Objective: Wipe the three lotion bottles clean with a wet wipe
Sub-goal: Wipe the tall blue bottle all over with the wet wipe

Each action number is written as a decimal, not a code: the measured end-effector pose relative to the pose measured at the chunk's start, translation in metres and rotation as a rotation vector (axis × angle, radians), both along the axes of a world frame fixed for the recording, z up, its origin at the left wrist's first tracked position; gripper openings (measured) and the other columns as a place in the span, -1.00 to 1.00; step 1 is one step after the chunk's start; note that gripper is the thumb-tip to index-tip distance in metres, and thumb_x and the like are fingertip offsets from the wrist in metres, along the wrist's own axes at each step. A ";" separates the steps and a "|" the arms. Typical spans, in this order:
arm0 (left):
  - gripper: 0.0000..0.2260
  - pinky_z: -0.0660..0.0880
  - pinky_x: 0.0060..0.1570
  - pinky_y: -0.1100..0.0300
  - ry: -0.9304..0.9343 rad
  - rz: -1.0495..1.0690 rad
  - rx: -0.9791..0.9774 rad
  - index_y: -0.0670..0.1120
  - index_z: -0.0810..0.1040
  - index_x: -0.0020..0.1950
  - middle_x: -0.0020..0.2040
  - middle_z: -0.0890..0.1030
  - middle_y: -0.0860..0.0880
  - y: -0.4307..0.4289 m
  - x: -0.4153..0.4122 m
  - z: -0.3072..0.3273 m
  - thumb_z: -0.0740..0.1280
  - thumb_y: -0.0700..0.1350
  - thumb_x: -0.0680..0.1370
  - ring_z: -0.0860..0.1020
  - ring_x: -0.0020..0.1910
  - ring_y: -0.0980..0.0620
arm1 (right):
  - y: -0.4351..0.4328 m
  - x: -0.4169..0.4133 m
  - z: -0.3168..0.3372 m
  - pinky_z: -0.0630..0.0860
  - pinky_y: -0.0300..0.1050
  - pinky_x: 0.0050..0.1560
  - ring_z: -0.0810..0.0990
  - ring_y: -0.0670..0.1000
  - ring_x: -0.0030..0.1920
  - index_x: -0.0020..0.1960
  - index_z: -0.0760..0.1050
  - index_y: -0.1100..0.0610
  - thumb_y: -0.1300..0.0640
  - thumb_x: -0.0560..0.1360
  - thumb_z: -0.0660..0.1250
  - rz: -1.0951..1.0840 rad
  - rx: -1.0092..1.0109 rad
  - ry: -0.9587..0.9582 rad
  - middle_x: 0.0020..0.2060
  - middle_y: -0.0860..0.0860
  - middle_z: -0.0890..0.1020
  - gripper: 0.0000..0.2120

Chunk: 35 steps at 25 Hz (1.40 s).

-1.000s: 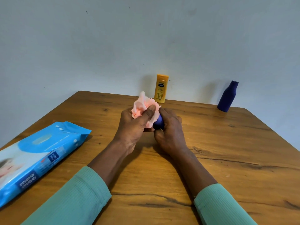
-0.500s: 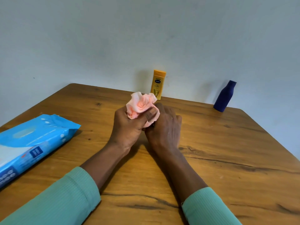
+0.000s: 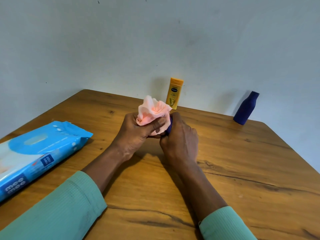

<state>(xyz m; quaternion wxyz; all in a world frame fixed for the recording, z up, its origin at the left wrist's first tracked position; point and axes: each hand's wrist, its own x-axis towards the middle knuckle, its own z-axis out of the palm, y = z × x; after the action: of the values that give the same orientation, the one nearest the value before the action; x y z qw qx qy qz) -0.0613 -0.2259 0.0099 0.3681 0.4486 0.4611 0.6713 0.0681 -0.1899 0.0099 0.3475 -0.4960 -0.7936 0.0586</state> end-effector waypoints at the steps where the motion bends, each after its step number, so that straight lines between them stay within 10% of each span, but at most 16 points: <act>1: -0.61 0.69 -0.11 0.07 -0.040 -0.025 0.006 -0.06 0.68 0.19 0.04 0.76 -0.06 0.000 0.001 0.002 0.54 -0.03 0.38 0.72 0.04 -0.05 | -0.001 0.001 0.003 0.53 0.03 0.06 0.66 0.11 0.02 0.31 0.43 0.05 0.09 0.57 0.46 0.004 -0.011 0.002 0.09 0.03 0.70 -0.64; 8: -0.69 0.68 -0.14 0.21 0.198 0.209 0.068 0.18 0.61 0.07 0.02 0.71 0.17 -0.002 0.011 0.002 0.53 0.12 0.36 0.71 0.01 0.19 | -0.009 -0.001 0.008 0.61 -0.01 0.02 0.66 0.07 0.02 0.32 0.51 0.10 0.07 0.62 0.41 0.017 0.044 -0.181 0.18 0.05 0.67 -0.70; 13: -0.68 0.63 -0.34 0.26 0.354 0.220 0.055 -0.02 0.65 0.12 -0.12 0.69 0.12 -0.006 0.000 0.006 0.50 0.08 0.43 0.69 -0.26 0.19 | 0.000 0.007 0.014 0.64 0.04 -0.01 0.66 0.06 -0.03 0.30 0.49 0.00 -0.08 0.63 0.38 -0.030 -0.004 -0.204 0.07 -0.01 0.70 -0.70; 17: -0.77 0.43 -0.50 0.18 -0.012 0.256 0.075 -0.15 0.67 0.00 -0.42 0.60 0.04 0.002 -0.003 0.009 0.52 0.00 0.50 0.47 -0.52 0.10 | -0.003 0.005 0.008 0.59 0.03 0.01 0.61 0.04 -0.08 0.29 0.46 -0.02 -0.08 0.64 0.35 0.003 0.032 -0.313 0.04 -0.02 0.67 -0.73; 22: -0.72 0.51 -0.41 0.22 0.106 0.005 0.005 -0.10 0.67 0.18 -0.28 0.69 0.03 -0.009 0.011 -0.002 0.51 -0.04 0.51 0.56 -0.40 0.13 | 0.004 0.009 0.012 0.67 0.09 -0.10 0.68 0.06 -0.16 0.17 0.61 0.04 -0.08 0.56 0.45 -0.016 -0.015 -0.011 -0.07 0.01 0.74 -0.73; 25: -0.77 0.49 -0.42 0.27 0.047 0.134 0.053 -0.05 0.69 0.07 -0.30 0.69 0.03 -0.006 0.017 0.003 0.48 0.03 0.49 0.59 -0.38 0.17 | 0.008 0.014 0.024 0.74 0.12 -0.14 0.75 0.03 -0.29 0.17 0.60 0.05 0.02 0.54 0.52 0.210 -0.373 0.224 -0.12 0.01 0.73 -0.74; 35: -0.77 0.53 -0.39 0.30 0.136 0.089 0.002 0.10 0.66 0.07 -0.13 0.74 0.11 -0.007 0.014 0.013 0.48 0.12 0.46 0.69 -0.21 0.16 | 0.009 0.022 0.027 0.75 0.10 -0.22 0.74 0.10 -0.35 0.17 0.55 0.05 0.08 0.57 0.51 0.424 -0.499 0.265 -0.21 0.08 0.73 -0.78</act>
<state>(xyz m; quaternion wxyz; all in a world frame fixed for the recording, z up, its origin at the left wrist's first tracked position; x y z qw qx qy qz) -0.0473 -0.2327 0.0231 0.3051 0.4726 0.5038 0.6556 0.0901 -0.1814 0.0366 0.2956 -0.3781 -0.7881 0.3853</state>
